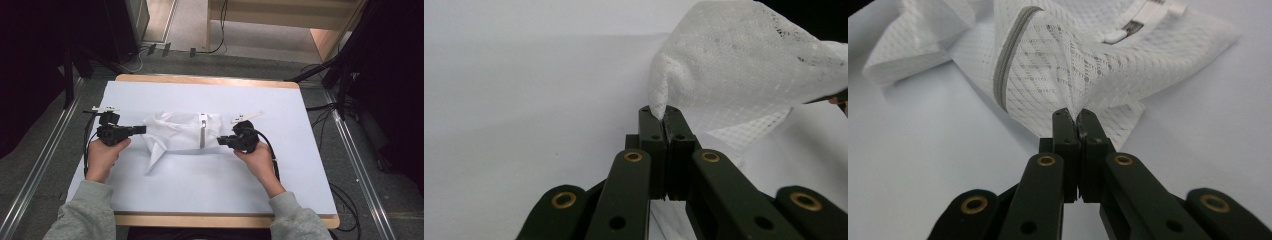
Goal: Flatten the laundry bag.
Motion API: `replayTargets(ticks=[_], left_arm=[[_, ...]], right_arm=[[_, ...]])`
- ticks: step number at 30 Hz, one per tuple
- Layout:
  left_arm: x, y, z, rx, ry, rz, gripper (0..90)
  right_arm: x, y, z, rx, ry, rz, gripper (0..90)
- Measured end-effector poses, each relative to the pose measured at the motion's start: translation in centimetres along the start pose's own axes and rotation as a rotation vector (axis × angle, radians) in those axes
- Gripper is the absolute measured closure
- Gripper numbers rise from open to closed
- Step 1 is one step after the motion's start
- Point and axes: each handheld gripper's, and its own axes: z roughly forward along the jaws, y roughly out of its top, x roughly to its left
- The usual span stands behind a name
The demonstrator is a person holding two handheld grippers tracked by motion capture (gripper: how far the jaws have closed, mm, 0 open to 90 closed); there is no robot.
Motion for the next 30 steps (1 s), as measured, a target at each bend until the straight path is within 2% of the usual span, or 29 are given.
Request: replayTargets(ticks=[1,4,7,9,10,11,14,18,20,24,26,30], left_arm=[[0.1,0.1,-0.1,-0.005,-0.002,-0.006,90.0],[0.6,0.4,-0.2,-0.017,-0.016,-0.027,90.0],[1.1,0.8,0.4,-0.013,-0.041,-0.043,90.0],[1.1,0.9,0.7,-0.004,-0.032,-0.031,90.0],[1.1,1.1,1.1,-0.002,-0.025,-0.022,89.7],[1.2,1.2,1.8,0.008,-0.006,-0.010,88.9],[1.9,1.2,2.5,0.031,-0.010,-0.027,83.0],[2.1,0.9,1.9,0.027,0.023,-0.003,71.5],[2.1,0.9,1.7,0.019,0.022,0.001,69.9],[1.3,0.5,0.4,0.022,0.053,0.038,62.1],[0.2,0.0,-0.6,0.019,0.068,0.082,60.6],[-0.8,-0.6,-1.4,0.011,0.068,0.097,57.3]], right_arm=[[0.0,0.0,0.0,0.000,0.000,0.000,90.0],[0.1,0.1,-1.7,-0.028,-0.005,-0.011,90.0],[-0.2,-0.3,-3.4,-0.042,0.004,0.000,90.0],[-0.3,-0.4,-3.6,-0.043,0.007,-0.002,90.0],[-0.2,-0.6,-3.9,-0.038,-0.006,-0.003,90.0],[-0.3,-0.7,-3.9,-0.037,-0.012,-0.002,90.0],[-0.8,-1.1,-2.9,-0.019,-0.019,0.019,90.0],[-1.4,-1.3,-1.7,0.004,-0.026,0.028,90.0],[-1.5,-1.3,-1.6,0.007,-0.026,0.033,90.0],[-1.7,-1.1,-0.8,0.017,-0.039,0.027,90.0],[-1.8,-1.0,-0.5,0.020,-0.041,0.026,90.0],[-2.0,-0.8,-0.1,0.020,-0.045,0.026,90.0]])
